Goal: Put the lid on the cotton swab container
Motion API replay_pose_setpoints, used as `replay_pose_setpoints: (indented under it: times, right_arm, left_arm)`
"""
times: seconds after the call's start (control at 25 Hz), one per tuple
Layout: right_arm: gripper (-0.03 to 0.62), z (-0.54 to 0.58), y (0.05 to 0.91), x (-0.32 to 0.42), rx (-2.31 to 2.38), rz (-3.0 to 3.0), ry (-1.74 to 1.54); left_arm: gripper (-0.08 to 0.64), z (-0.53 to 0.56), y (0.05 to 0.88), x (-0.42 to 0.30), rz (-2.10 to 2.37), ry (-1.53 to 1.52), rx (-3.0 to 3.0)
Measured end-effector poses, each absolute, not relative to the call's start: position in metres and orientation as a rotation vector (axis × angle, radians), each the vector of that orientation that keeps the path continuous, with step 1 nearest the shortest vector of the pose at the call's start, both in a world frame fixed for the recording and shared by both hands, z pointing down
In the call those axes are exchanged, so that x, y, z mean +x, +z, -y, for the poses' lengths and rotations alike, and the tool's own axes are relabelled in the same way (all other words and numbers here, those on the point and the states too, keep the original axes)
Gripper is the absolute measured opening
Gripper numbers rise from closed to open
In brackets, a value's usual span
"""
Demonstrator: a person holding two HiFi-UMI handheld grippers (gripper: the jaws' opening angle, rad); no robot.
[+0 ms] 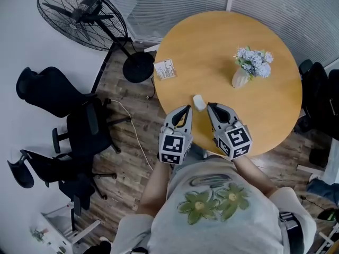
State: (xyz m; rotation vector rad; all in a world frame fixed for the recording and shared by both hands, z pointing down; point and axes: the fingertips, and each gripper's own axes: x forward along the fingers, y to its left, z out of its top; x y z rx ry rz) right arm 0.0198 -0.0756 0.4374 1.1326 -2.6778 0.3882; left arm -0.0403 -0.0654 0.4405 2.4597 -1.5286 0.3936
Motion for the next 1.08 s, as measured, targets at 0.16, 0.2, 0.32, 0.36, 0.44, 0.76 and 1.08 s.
replay_pose_setpoints:
  times: [0.16, 0.2, 0.32, 0.36, 0.44, 0.76, 1.08]
  right_arm:
    - [-0.003, 0.063, 0.429, 0.02, 1.135, 2.687, 0.364]
    - [-0.003, 0.061, 0.427, 0.02, 1.135, 2.689, 0.36]
    - [-0.003, 0.055, 0.425, 0.023, 1.143, 2.691, 0.356]
    - [-0.003, 0.053, 0.425, 0.024, 1.147, 2.69, 0.356]
    - [-0.003, 0.05, 0.426, 0.026, 1.152, 2.685, 0.358]
    - [-0.003, 0.038, 0.425, 0.034, 1.16, 2.675, 0.354]
    - [-0.003, 0.029, 0.424, 0.037, 1.15, 2.672, 0.352]
  left_arm:
    - [0.0, 0.053, 0.435, -0.035, 1.521, 0.371, 2.455]
    - [0.0, 0.051, 0.433, -0.033, 1.523, 0.367, 2.456]
    - [0.0, 0.045, 0.43, -0.029, 1.522, 0.36, 2.461]
    - [0.0, 0.044, 0.431, -0.028, 1.521, 0.361, 2.461]
    - [0.0, 0.04, 0.433, -0.026, 1.518, 0.37, 2.459]
    - [0.0, 0.031, 0.437, -0.028, 1.557, 0.403, 2.411]
    - [0.002, 0.023, 0.437, -0.021, 1.545, 0.413, 2.424]
